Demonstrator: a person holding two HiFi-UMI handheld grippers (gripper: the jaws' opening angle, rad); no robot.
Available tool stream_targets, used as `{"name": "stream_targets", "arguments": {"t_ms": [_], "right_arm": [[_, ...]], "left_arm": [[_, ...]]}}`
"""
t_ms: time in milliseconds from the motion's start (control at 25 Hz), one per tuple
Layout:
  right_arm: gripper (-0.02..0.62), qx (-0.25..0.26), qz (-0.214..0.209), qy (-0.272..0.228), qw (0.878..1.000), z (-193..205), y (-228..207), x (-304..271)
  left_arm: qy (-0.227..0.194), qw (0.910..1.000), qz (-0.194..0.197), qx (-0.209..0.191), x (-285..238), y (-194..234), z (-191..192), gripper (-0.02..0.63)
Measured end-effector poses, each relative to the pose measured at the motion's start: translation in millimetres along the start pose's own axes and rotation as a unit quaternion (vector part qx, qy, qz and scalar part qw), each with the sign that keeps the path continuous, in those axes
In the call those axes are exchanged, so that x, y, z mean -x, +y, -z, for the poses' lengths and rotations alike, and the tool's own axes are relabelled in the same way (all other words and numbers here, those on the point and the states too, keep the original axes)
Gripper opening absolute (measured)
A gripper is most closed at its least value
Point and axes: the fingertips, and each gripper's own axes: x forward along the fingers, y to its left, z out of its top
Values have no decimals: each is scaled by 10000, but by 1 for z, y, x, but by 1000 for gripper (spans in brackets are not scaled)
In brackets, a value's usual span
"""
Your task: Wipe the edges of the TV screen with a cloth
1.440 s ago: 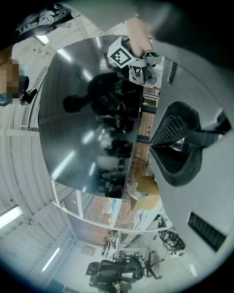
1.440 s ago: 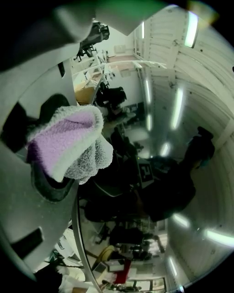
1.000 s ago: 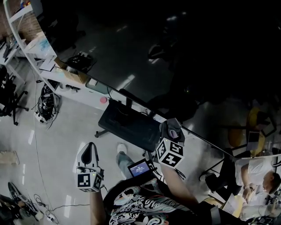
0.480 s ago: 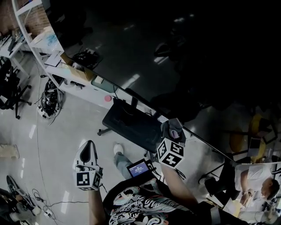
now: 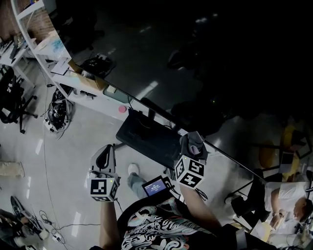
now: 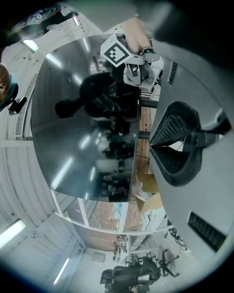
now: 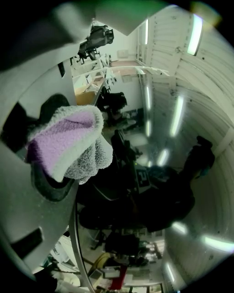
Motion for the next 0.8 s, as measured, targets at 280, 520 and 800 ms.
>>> {"name": "stream_targets", "arguments": {"t_ms": [280, 520, 800], "right_arm": [[210, -2, -47, -7, 10000, -2, 1, -2], [210, 16, 23, -24, 10000, -2, 1, -1], [210, 77, 94, -45, 9999, -4, 6, -4]], "left_arm": [[58, 9996, 251, -84, -33, -8, -11, 17], [89, 9990, 388, -204, -41, -14, -14, 17], [83, 9986, 473, -213, -49, -8, -17, 17]]}}
